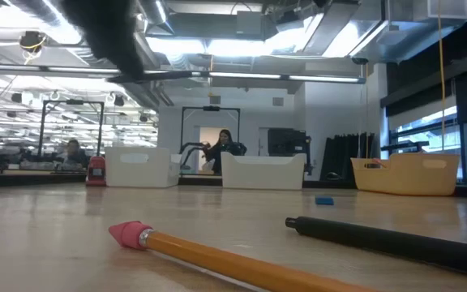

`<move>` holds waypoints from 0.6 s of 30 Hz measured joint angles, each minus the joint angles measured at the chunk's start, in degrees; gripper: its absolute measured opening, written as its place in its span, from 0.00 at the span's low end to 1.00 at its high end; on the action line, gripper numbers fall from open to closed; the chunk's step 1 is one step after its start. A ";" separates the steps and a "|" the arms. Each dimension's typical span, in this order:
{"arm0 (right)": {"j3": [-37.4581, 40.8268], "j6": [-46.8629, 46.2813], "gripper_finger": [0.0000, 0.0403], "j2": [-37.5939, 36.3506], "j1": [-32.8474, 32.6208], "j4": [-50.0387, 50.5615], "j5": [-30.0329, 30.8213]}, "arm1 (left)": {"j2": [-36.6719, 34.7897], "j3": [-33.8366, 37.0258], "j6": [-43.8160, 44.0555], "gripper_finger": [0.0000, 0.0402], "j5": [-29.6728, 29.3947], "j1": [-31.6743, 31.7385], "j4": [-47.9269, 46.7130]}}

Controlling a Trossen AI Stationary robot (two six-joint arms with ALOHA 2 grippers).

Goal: Sort crayons/erasers/pens/pencils in bins
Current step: Put the blue crayon into the right white bin

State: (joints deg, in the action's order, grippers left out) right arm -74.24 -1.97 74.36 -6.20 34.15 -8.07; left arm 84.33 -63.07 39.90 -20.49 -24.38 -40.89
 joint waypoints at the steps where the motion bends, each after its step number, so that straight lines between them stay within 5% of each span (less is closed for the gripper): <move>1: 0.00 0.35 0.25 -0.23 0.14 0.01 0.79 | -0.83 0.00 -0.07 0.01 0.04 1.59 -0.25; 7: 0.00 0.39 0.25 -1.06 2.19 -0.01 7.81 | -4.69 0.00 -10.87 0.01 0.75 12.11 0.63; 18: 0.00 -2.45 0.25 -1.01 9.99 -0.84 13.66 | -5.94 0.00 -42.07 0.01 10.55 34.28 8.88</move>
State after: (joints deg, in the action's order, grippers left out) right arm -74.24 -4.41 73.35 3.79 33.32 5.58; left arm 78.38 -63.07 -2.17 -9.95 9.90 -32.01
